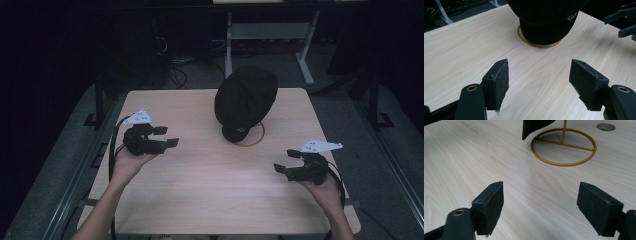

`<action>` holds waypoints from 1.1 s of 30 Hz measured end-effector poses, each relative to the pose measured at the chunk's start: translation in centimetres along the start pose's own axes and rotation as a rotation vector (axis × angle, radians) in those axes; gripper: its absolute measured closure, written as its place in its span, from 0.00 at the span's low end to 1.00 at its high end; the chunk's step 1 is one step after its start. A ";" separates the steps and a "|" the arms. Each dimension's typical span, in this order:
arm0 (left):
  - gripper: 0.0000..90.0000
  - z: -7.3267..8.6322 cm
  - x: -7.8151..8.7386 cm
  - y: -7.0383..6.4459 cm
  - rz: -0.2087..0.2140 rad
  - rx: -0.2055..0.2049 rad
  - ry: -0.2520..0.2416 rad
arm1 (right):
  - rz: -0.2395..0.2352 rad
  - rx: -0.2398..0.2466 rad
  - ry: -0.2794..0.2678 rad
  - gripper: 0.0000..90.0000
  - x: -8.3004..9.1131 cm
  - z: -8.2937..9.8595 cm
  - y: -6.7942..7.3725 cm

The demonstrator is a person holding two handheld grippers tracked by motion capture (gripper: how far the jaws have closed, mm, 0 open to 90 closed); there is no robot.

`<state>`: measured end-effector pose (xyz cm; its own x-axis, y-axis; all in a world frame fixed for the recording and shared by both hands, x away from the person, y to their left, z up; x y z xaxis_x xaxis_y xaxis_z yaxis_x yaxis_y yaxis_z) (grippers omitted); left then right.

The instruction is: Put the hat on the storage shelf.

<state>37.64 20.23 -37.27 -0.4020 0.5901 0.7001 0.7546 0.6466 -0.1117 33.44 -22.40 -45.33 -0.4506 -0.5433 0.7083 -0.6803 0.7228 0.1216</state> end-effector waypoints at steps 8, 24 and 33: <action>0.35 1.0 -0.2 -0.2 0.000 0.006 -0.004 | 0.000 0.002 0.001 0.24 0.0 0.0 0.0; 0.33 2.6 -0.7 -0.7 0.011 0.011 0.006 | -0.002 -0.003 0.009 0.23 -0.1 0.1 0.1; 0.33 3.9 -1.3 -1.0 0.014 0.019 0.016 | 0.002 0.004 0.011 0.23 -0.2 0.2 0.1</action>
<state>35.35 20.70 -40.79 -0.3833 0.5914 0.7094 0.7501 0.6475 -0.1346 33.34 -22.31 -45.54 -0.4455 -0.5375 0.7160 -0.6820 0.7218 0.1175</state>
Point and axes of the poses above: each handheld gripper's, and its own axes: x roughly backward along the jaws, z roughly out of its underside, y roughly to its left, the point moved 5 cm from there along -x, roughly forward along the jaws, and after that the axes turned 11 degrees about y, right-handed, at the moved point
